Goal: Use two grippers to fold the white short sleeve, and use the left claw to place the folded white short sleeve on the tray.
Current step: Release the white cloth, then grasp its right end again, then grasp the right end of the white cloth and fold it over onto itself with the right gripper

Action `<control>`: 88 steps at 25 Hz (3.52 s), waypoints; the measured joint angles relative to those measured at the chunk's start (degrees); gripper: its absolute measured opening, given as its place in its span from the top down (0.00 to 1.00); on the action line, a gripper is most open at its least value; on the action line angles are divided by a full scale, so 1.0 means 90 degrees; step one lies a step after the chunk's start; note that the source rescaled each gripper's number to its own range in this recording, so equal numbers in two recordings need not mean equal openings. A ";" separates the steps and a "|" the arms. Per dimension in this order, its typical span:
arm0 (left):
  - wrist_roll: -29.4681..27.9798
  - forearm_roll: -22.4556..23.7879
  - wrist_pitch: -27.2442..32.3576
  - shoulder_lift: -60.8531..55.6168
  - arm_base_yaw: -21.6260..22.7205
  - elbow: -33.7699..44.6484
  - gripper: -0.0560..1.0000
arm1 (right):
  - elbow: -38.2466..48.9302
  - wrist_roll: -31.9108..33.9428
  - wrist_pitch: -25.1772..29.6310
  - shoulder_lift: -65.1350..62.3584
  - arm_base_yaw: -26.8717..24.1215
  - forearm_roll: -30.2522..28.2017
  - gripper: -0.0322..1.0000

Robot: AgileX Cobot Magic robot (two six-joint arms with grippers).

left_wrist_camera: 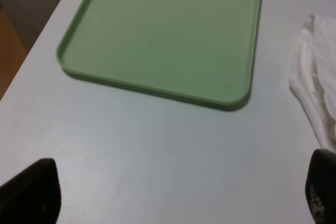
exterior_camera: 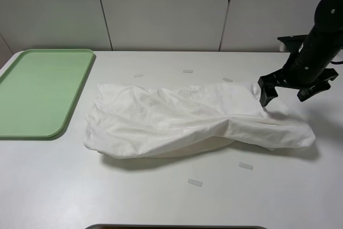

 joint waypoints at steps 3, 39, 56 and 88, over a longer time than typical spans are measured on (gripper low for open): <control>0.0008 0.0000 0.0000 0.0000 0.0000 0.0000 0.07 | 0.0000 -0.0127 -0.0061 0.0000 -0.0301 -0.0009 0.00; 0.0008 0.0006 0.0000 0.0000 0.0000 0.0000 0.07 | -0.0147 -0.1219 -0.0420 0.1724 -0.0679 0.0391 0.23; 0.0008 0.0017 0.0000 -0.0006 0.0000 0.0000 0.07 | -0.0205 -0.1196 -0.0385 0.1456 -0.0614 0.0530 0.88; 0.0008 0.0017 0.0000 -0.0006 0.0000 0.0000 0.07 | -0.3250 -0.0010 0.2835 0.0789 0.0619 -0.2111 0.88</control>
